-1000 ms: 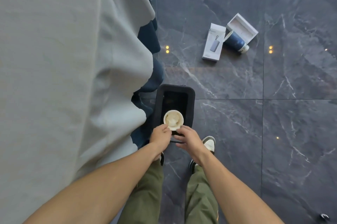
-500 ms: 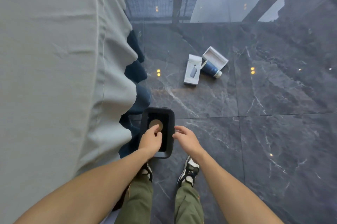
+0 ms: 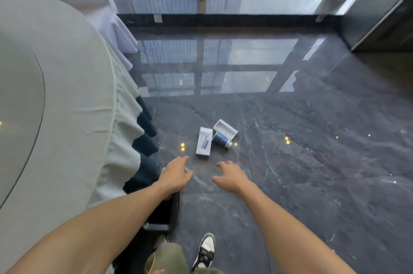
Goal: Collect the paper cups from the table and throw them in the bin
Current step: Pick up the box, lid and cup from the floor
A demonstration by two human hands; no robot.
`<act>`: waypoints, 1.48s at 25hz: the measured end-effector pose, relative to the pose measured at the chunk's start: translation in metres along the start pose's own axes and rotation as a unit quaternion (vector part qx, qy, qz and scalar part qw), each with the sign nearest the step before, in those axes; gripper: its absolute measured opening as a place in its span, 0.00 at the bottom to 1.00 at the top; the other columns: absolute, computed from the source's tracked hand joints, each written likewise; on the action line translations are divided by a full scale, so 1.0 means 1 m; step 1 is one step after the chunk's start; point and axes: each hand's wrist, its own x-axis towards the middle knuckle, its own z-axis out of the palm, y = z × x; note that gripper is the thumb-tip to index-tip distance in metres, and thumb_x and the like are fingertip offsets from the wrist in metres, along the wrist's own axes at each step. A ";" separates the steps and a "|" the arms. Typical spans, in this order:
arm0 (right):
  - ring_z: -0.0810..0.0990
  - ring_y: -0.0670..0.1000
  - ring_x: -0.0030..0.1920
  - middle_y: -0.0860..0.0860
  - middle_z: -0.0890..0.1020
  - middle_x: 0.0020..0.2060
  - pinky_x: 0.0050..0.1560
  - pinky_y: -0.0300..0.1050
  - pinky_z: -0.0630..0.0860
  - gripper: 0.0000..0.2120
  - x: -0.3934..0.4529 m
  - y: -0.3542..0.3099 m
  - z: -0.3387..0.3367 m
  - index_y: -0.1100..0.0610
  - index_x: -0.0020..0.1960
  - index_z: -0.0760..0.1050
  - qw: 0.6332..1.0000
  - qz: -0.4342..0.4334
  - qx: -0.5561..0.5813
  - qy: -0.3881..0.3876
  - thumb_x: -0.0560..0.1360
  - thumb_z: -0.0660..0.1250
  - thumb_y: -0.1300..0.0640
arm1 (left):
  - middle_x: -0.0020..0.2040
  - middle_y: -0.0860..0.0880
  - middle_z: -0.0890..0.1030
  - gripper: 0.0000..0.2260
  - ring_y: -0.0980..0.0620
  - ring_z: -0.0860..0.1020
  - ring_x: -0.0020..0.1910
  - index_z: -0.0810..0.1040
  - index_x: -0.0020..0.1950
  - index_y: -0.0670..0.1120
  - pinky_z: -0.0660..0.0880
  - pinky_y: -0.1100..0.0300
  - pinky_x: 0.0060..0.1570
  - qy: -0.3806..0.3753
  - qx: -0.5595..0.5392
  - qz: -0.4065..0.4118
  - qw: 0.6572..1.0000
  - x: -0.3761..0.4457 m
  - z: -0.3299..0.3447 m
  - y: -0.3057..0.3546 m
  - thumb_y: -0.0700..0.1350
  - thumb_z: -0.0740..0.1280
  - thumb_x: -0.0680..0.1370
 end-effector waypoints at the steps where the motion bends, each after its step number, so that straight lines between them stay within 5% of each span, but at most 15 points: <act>1: 0.68 0.60 0.73 0.55 0.70 0.74 0.72 0.58 0.67 0.32 -0.004 0.004 -0.013 0.51 0.77 0.67 1.000 -0.005 -0.022 0.015 0.75 0.63 0.44 | 0.80 0.47 0.67 0.30 0.45 0.66 0.78 0.62 0.82 0.48 0.65 0.46 0.74 0.012 0.022 0.010 1.000 -0.001 -0.005 0.013 0.54 0.64 0.81; 12: 0.42 0.63 0.83 0.57 0.44 0.84 0.78 0.69 0.46 0.43 0.057 0.032 -0.130 0.48 0.83 0.51 0.988 -0.008 -0.077 0.130 0.76 0.66 0.37 | 0.83 0.42 0.57 0.38 0.40 0.54 0.82 0.55 0.83 0.53 0.55 0.39 0.78 0.059 0.063 0.003 0.996 0.101 -0.053 0.082 0.67 0.62 0.78; 28: 0.45 0.61 0.83 0.57 0.45 0.84 0.80 0.65 0.49 0.47 0.271 0.058 -0.261 0.51 0.84 0.46 0.991 0.011 -0.084 0.107 0.77 0.67 0.36 | 0.84 0.43 0.55 0.44 0.42 0.55 0.83 0.52 0.84 0.53 0.57 0.43 0.77 0.023 -0.010 -0.065 0.998 0.312 -0.083 0.123 0.68 0.67 0.75; 37: 0.43 0.61 0.83 0.58 0.44 0.84 0.80 0.65 0.49 0.48 0.475 0.134 -0.204 0.50 0.84 0.45 0.997 -0.004 -0.060 0.049 0.76 0.70 0.38 | 0.85 0.45 0.52 0.48 0.42 0.53 0.83 0.52 0.84 0.53 0.58 0.42 0.78 0.026 -0.067 -0.126 0.989 0.477 0.031 0.091 0.66 0.72 0.72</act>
